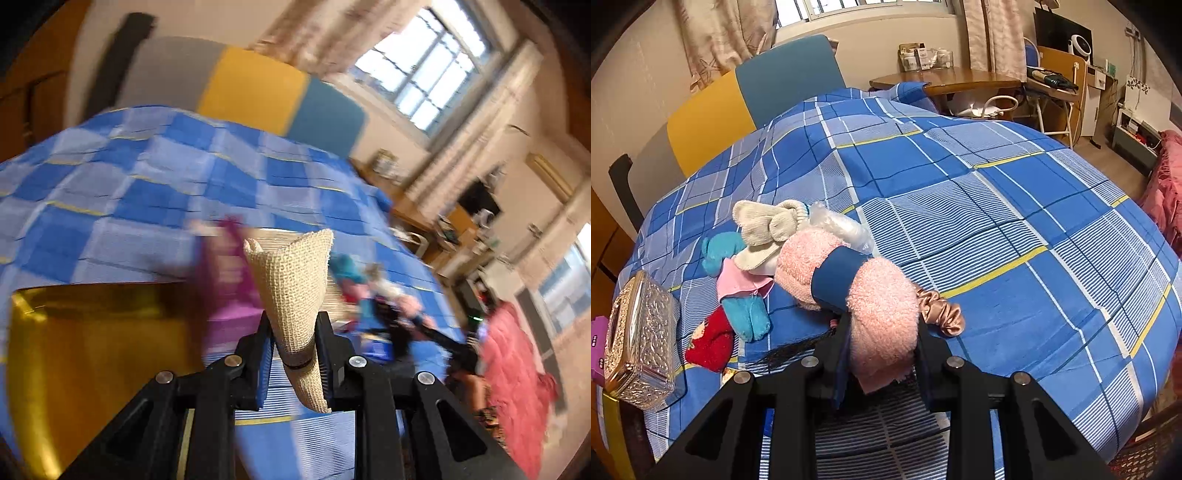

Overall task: Organize soft objects
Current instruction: 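Carry the beige cone into the gold tray and open the left gripper, then carry the pink towel roll into the gold tray and open the right gripper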

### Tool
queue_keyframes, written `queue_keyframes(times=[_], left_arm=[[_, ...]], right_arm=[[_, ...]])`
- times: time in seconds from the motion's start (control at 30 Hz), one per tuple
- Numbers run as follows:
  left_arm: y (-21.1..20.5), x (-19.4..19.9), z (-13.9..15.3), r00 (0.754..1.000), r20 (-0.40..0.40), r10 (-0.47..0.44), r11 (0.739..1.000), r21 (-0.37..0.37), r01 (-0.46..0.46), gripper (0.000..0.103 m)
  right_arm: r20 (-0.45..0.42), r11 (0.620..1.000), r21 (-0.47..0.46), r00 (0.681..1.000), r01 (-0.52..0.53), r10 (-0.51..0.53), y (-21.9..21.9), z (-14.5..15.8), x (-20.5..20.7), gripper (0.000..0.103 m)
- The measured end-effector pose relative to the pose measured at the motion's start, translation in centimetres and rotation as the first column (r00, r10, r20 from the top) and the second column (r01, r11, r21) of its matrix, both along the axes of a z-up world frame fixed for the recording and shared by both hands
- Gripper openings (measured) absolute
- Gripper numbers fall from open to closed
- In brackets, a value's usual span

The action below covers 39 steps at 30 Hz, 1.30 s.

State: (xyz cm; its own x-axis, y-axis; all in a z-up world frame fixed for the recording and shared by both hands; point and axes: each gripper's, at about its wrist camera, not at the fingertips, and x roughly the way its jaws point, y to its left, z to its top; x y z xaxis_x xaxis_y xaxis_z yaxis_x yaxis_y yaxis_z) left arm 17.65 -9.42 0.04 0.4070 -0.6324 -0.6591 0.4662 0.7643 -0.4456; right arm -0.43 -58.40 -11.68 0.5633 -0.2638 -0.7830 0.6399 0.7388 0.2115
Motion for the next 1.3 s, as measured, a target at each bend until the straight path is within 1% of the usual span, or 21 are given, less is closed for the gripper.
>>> queue_keyframes(times=[0.1, 0.17, 0.2, 0.23, 0.3, 0.43, 0.47, 0.5, 0.7, 0.77, 0.8, 0.83, 0.87, 0.9, 0.97, 1.03, 1.07, 1.17, 1.23, 1.27, 1.3], left_arm=[[3.9, 1.9, -2.1, 0.997, -0.041, 0.060, 0.997, 0.056, -0.058, 0.022], [6.1, 3.1, -3.8, 0.992, -0.076, 0.105, 0.989, 0.108, -0.096, 0.022], [7.4, 4.1, -5.1, 0.986, -0.102, 0.129, 0.982, 0.149, -0.113, 0.022], [8.2, 4.4, -5.6, 0.984, -0.108, 0.143, 0.978, 0.168, -0.123, 0.022], [9.9, 5.8, -7.7, 0.977, -0.128, 0.171, 0.957, 0.257, -0.134, 0.022], [12.8, 8.5, -11.1, 0.960, -0.167, 0.225, 0.916, 0.371, -0.150, 0.022], [13.6, 9.0, -11.5, 0.958, -0.168, 0.234, 0.909, 0.387, -0.155, 0.022], [13.9, 9.6, -12.2, 0.955, -0.173, 0.241, 0.894, 0.422, -0.149, 0.022], [14.6, 11.4, -14.3, 0.952, -0.167, 0.257, 0.846, 0.516, -0.138, 0.022], [14.6, 11.5, -14.3, 0.952, -0.167, 0.257, 0.842, 0.523, -0.136, 0.025], [14.8, 11.5, -14.2, 0.951, -0.146, 0.271, 0.831, 0.534, -0.155, 0.031], [14.8, 11.6, -14.2, 0.950, -0.130, 0.282, 0.822, 0.544, -0.170, 0.040], [14.9, 11.4, -13.7, 0.947, -0.092, 0.309, 0.797, 0.568, -0.205, 0.047], [15.1, 11.1, -13.4, 0.945, -0.070, 0.319, 0.790, 0.571, -0.224, 0.060], [15.3, 10.3, -12.4, 0.945, -0.047, 0.323, 0.807, 0.535, -0.249, 0.062], [15.7, 9.4, -11.5, 0.936, -0.003, 0.352, 0.798, 0.524, -0.298, 0.064], [15.9, 8.9, -11.1, 0.931, 0.012, 0.364, 0.799, 0.509, -0.319, 0.065], [15.9, 7.2, -9.8, 0.931, 0.043, 0.362, 0.829, 0.441, -0.343, 0.067], [15.7, 5.7, -9.3, 0.931, 0.058, 0.360, 0.846, 0.399, -0.352, 0.075], [15.5, 4.9, -9.2, 0.935, 0.062, 0.349, 0.865, 0.362, -0.347, 0.076], [15.3, 4.2, -8.9, 0.938, 0.062, 0.342, 0.876, 0.341, -0.342, 0.076]], right_arm=[[-0.002, 1.000, -0.003, 1.000, 0.006, -0.006, 0.0, 0.0, 0.0, 0.029], [-0.005, 1.000, -0.008, 1.000, 0.008, -0.008, 0.0, 0.0, 0.0, 0.029], [-0.006, 1.000, -0.011, 1.000, 0.009, -0.009, 0.0, 0.0, 0.0, 0.029], [-0.007, 1.000, -0.016, 1.000, 0.011, -0.012, 0.1, 0.1, 0.0, 0.029], [-0.006, 1.000, -0.021, 1.000, 0.015, -0.015, 0.1, 0.1, -0.1, 0.029], [-0.010, 0.999, -0.026, 1.000, 0.021, -0.021, 0.1, 0.1, -0.1, 0.029], [-0.012, 0.999, -0.026, 1.000, 0.023, -0.023, 0.1, 0.1, -0.1, 0.029], [-0.012, 0.999, -0.028, 1.000, 0.026, -0.026, 0.1, 0.1, -0.1, 0.029], [-0.011, 0.999, -0.027, 0.999, 0.040, -0.040, -0.2, 0.1, -0.2, 0.029], [-0.015, 0.999, -0.025, 0.999, 0.044, -0.044, -0.3, 0.0, -0.2, 0.029], [-0.017, 0.999, -0.025, 0.999, 0.045, -0.046, -0.3, 0.0, -0.2, 0.029], [-0.020, 0.999, -0.026, 0.999, 0.046, -0.047, -0.3, -0.1, -0.2, 0.029], [-0.024, 0.999, -0.028, 0.999, 0.046, -0.047, -0.3, -0.1, -0.2, 0.029], [-0.027, 0.999, -0.029, 0.999, 0.046, -0.047, -0.3, -0.2, -0.2, 0.029], [-0.033, 0.998, -0.036, 0.999, 0.043, -0.044, -0.2, -0.2, -0.1, 0.029], [-0.038, 0.998, -0.043, 0.998, 0.039, -0.041, -0.1, -0.2, 0.0, 0.029], [-0.038, 0.998, -0.048, 0.998, 0.038, -0.039, -0.1, -0.1, 0.1, 0.029], [-0.017, 0.998, -0.054, 0.999, 0.032, -0.033, 0.2, 0.3, 0.0, 0.029], [0.006, 0.997, -0.067, 1.000, 0.025, -0.024, 0.6, 0.8, -0.2, 0.029], [0.013, 0.997, -0.072, 1.000, 0.024, -0.023, 0.7, 0.9, -0.2, 0.029], [0.024, 0.997, -0.072, 0.999, 0.022, -0.020, 1.0, 1.2, -0.4, 0.029]])
